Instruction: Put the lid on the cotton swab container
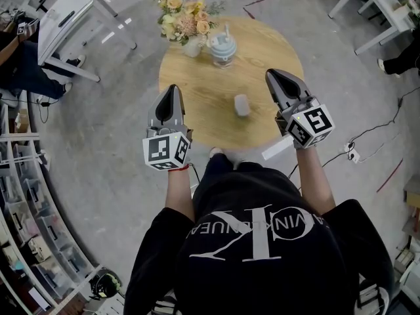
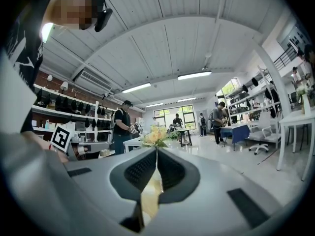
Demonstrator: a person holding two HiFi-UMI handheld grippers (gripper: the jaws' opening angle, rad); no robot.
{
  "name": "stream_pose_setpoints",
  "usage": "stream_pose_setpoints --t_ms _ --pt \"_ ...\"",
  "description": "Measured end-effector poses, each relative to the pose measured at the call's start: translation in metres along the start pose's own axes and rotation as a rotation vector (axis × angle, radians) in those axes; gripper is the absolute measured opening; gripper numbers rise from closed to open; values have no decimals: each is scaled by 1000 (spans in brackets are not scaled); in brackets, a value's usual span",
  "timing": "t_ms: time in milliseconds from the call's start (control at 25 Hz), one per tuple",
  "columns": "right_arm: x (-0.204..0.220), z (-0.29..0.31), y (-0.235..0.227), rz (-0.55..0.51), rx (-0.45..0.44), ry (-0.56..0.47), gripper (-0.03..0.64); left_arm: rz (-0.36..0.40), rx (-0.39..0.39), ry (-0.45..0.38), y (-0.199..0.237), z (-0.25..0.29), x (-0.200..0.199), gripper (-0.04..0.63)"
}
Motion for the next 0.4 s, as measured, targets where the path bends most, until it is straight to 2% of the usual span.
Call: stream_pose_setpoints --t_ms 400 --pt "3 2 6 -3 -6 16 15 -5 1 15 3 -6 4 11"
Point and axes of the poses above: the fingertips, and each gripper's own axes: z forward along the fingers, y to its left, x out of its underside, the point moved 4 cm from there along -z, backward along the fingers, and after that the axes turned 10 degrees about -z, right-handed, at the moved point
